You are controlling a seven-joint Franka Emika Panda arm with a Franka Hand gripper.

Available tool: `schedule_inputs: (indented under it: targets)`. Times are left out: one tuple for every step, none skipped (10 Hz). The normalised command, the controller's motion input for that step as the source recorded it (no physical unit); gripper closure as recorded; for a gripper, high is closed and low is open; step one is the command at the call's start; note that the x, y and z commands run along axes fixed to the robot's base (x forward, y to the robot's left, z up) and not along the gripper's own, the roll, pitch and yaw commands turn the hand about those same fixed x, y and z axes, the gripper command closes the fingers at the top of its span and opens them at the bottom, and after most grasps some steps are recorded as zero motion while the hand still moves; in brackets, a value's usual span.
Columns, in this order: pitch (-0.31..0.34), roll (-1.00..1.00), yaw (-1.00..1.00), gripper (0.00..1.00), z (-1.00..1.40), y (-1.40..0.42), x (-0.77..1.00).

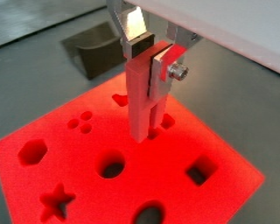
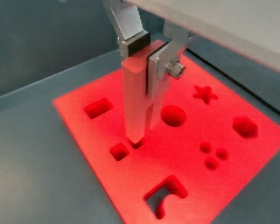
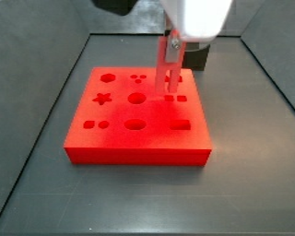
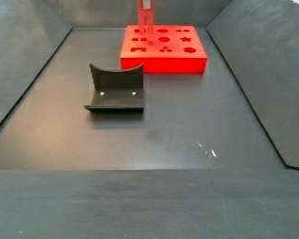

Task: Insert the double-square object.

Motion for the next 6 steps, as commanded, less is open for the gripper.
schedule_inputs:
  targets:
    - [0.02,-0.11,-0.79,1.0,-0.13,0.0,0.31]
    - [0.023,0.0,-0.47,1.0,0.0,-0.04,0.58]
    - [0.01,0.0,-0.27,1.0,0.0,0.0,0.64]
    - [0.0,0.0,0.0,1.0,-0.02,0.0,0.59]
    - [0.0,0.06,0.0,1.0,0.0,0.0,0.28]
    - [0.0,0.17,0.03,1.0,0.0,-0.01,-0.05]
